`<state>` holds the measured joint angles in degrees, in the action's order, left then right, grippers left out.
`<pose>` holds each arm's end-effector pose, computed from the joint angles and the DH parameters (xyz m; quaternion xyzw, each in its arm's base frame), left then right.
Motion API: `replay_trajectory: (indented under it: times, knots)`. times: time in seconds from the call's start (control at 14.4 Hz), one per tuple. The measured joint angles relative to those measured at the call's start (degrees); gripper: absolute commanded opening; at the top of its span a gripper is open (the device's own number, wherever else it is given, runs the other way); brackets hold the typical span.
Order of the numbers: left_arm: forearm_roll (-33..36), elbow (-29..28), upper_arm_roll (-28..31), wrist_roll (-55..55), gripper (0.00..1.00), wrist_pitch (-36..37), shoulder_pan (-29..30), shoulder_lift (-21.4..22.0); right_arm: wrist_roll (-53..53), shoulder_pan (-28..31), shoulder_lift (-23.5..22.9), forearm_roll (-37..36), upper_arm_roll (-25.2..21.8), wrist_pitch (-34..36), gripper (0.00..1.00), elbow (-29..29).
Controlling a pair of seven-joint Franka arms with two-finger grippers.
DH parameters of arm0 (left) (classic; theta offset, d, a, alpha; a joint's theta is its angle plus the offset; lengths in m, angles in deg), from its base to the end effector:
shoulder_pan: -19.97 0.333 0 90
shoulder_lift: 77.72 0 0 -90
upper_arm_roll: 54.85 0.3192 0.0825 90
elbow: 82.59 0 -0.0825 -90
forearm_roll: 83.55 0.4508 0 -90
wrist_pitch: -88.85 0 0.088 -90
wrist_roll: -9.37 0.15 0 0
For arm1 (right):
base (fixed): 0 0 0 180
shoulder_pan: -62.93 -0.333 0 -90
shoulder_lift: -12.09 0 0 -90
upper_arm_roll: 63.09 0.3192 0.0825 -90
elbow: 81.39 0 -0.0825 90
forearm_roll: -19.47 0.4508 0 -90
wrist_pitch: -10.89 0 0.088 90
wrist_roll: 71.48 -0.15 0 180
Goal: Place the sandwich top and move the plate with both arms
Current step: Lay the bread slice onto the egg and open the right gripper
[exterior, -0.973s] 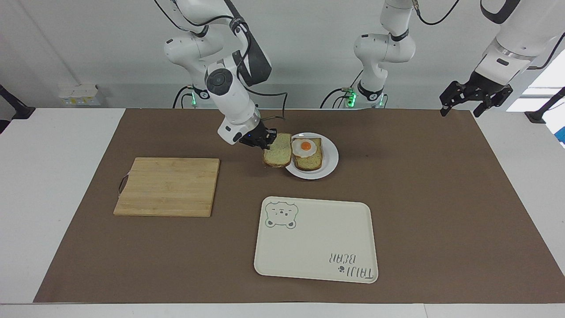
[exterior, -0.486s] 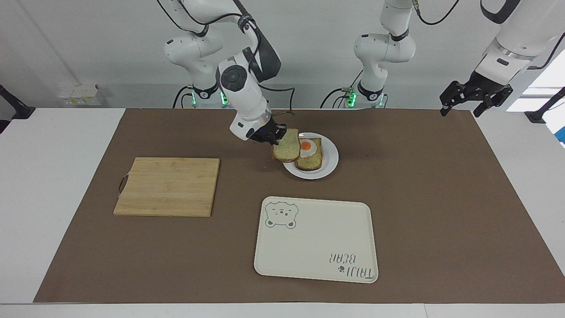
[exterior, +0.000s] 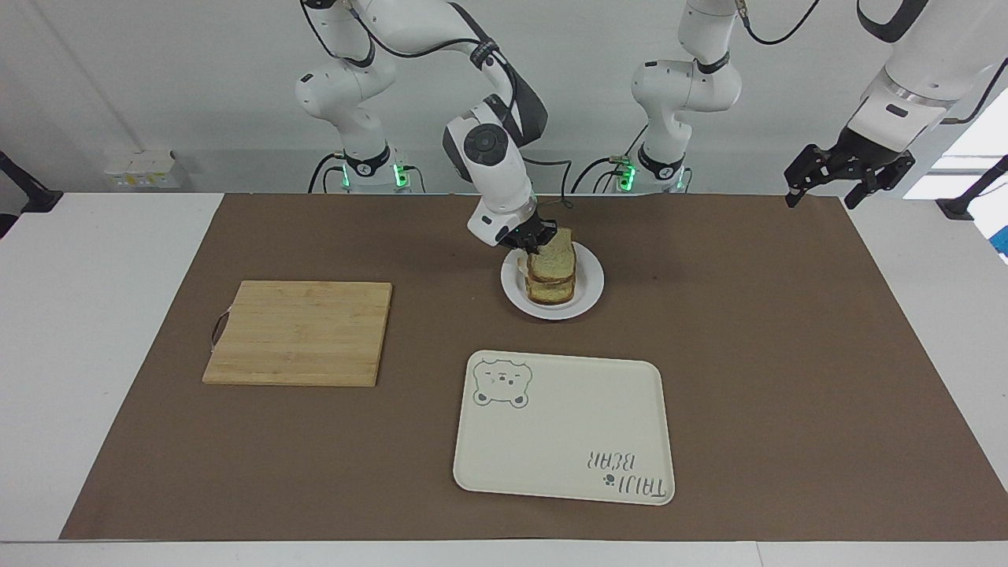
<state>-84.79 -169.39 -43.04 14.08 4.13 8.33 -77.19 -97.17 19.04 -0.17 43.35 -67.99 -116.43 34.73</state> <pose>0.6080 -0.0011 0.6122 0.9990 -0.0405 -0.0131 0.0123 0.4820 0.4245 0.2650 -0.9879 0.0117 0.0891 0.1264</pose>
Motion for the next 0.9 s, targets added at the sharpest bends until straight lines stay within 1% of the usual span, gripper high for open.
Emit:
replay_trajectory:
  times: [0.14,0.21,0.28,0.35,0.56,0.69,0.76,0.9]
  knots:
    - [0.0,0.0,0.0,0.0,1.0,0.0,0.0,0.0,0.0,0.01,-1.0,0.0,-0.04,-1.55,0.0,0.05]
    - [0.0,0.0,0.0,0.0,1.0,0.0,0.0,0.0,0.0,0.01,-1.48,0.0,-0.05,-2.05,0.18,0.05]
    - [0.0,0.0,0.0,0.0,1.0,0.0,0.0,0.0,0.0,0.08,-1.78,0.0,-0.09,-2.12,0.83,0.01]
    - [0.0,0.0,0.0,0.0,1.0,0.0,0.0,0.0,0.02,0.28,-1.88,0.0,-0.13,-2.12,1.0,-0.12]
    - [0.0,-0.02,0.0,-0.01,1.0,0.0,0.0,0.01,0.53,1.21,-1.8,0.0,-0.57,-2.22,1.0,-0.93]
    - [-0.3,-0.74,0.01,-0.03,1.0,0.03,0.0,0.2,1.01,3.62,-0.89,-0.19,-1.05,-1.92,1.0,-1.61]
    - [-1.3,-1.91,0.0,-0.02,1.0,-0.06,0.0,0.46,1.92,5.51,-0.04,-0.99,-1.15,-1.04,1.0,-1.82]
    - [-5.08,-6.3,-0.05,-0.02,1.0,-2.47,-0.01,1.11,3.75,10.03,2.65,-5.91,-1.27,1.57,1.0,-2.11]
